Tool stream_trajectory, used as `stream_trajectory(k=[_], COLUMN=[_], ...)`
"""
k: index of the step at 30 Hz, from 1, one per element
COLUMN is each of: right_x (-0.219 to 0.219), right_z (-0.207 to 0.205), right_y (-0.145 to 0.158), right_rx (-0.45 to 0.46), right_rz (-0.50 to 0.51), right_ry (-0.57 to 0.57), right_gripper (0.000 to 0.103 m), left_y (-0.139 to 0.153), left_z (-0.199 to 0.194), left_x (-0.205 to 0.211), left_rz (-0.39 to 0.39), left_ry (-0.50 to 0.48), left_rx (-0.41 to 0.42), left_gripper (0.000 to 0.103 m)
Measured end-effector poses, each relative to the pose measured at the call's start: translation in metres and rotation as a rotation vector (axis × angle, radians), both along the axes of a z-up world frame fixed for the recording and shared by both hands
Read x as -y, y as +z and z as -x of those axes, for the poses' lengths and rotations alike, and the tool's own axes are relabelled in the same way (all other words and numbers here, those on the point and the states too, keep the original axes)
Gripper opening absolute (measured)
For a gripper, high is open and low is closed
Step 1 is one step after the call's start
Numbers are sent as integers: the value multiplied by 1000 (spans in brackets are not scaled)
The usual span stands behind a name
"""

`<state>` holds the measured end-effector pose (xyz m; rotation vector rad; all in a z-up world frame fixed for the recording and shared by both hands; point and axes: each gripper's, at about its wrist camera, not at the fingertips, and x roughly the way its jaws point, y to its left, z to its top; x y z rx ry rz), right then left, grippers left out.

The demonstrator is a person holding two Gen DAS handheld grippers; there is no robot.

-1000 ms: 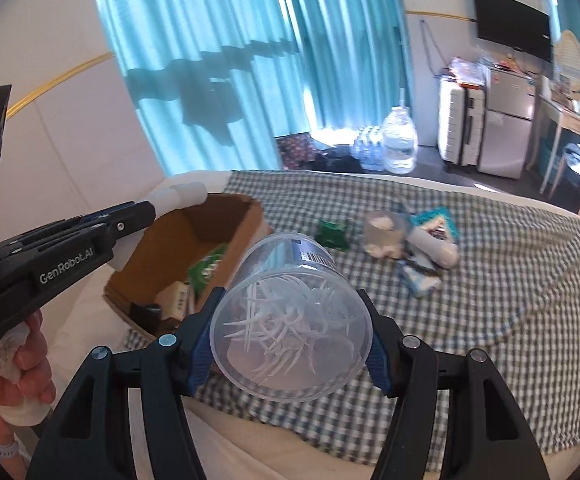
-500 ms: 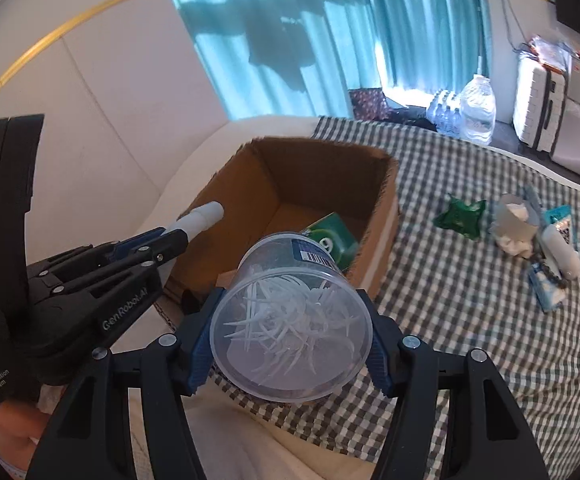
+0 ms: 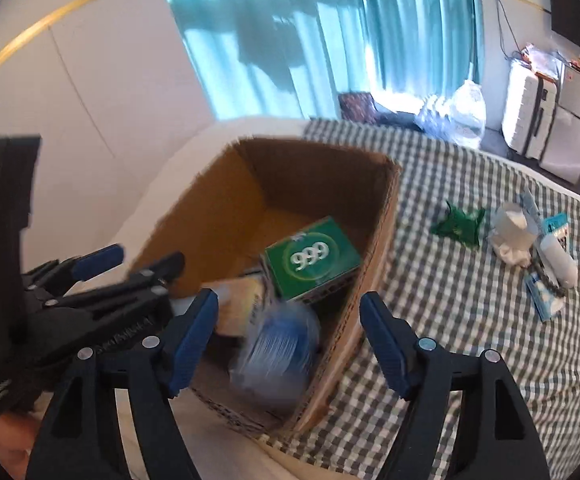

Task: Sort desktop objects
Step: 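Open both tools to drop the swab jar and white tube into the cardboard box, then move both tools back over the table toward the remaining items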

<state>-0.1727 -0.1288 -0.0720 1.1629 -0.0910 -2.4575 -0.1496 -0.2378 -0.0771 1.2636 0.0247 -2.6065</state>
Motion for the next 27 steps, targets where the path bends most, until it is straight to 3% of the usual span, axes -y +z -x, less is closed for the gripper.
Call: stream_trajectory(k=[6, 9, 17, 27], right_x=[-34, -59, -149, -266], right_z=[-13, -26, -71, -129], right_y=[27, 40, 75, 92], right_rx=[-78, -115, -199, -279], right_rz=[62, 68, 70, 96], right_ry=[-73, -119, -286, -518], right_gripper=[74, 74, 74, 78], left_y=[22, 37, 65, 71], left_z=[-13, -24, -46, -69], left_x=[-23, -43, -107, -180], left_rz=[61, 68, 23, 12], left_ry=[-33, -71, -186, -282], left_rx=[-35, -80, -147, -167], left_gripper=[82, 91, 102, 103])
